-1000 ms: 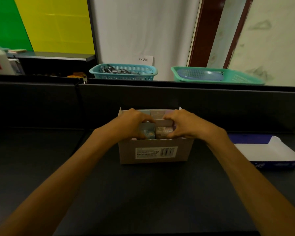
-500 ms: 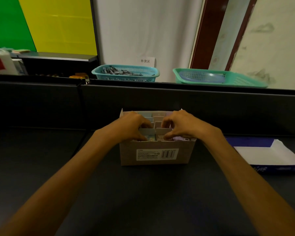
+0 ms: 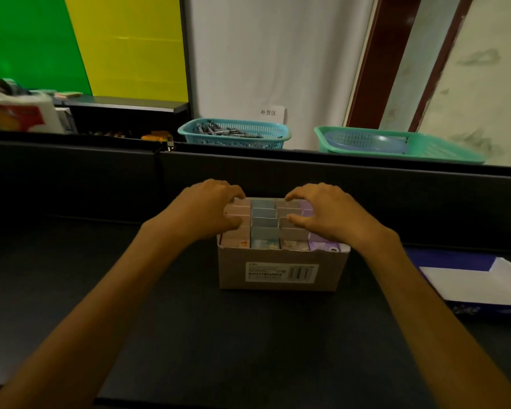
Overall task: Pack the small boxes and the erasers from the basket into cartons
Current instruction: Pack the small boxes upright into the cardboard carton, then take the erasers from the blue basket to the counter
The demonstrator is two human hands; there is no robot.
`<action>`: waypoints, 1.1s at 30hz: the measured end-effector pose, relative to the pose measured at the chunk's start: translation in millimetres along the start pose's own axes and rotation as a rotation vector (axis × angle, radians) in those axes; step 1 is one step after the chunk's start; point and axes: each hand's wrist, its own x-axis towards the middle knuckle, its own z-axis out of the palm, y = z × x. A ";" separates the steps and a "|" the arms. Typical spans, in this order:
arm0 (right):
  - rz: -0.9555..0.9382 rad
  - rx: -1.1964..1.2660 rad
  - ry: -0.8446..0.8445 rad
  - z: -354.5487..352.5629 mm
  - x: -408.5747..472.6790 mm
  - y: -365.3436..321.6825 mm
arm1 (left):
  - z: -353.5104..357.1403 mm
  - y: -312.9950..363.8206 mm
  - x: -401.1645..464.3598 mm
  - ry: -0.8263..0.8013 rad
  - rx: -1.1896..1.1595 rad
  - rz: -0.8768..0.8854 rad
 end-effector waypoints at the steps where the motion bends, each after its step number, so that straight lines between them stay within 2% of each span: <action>1: -0.005 -0.010 0.018 1.8 -0.5 -5.4 | -2.0 -4.1 -5.0 0.016 0.038 -0.027; 5: -0.030 -0.032 0.051 7.9 1.1 -30.9 | -9.6 -22.9 -25.5 0.043 0.132 -0.124; 13: -0.091 -0.033 0.058 19.9 6.9 -101.1 | -18.0 -74.0 -83.8 -0.002 0.144 -0.172; 21: -0.144 -0.009 0.077 34.5 4.4 -237.8 | -37.0 -171.9 -181.1 -0.019 0.161 -0.242; 29: -0.211 0.009 -0.020 62.7 9.8 -379.0 | -55.8 -277.8 -288.5 -0.063 0.138 -0.298; 33: -0.245 0.023 -0.018 68.4 29.0 -430.6 | -79.3 -326.5 -320.6 0.007 0.119 -0.351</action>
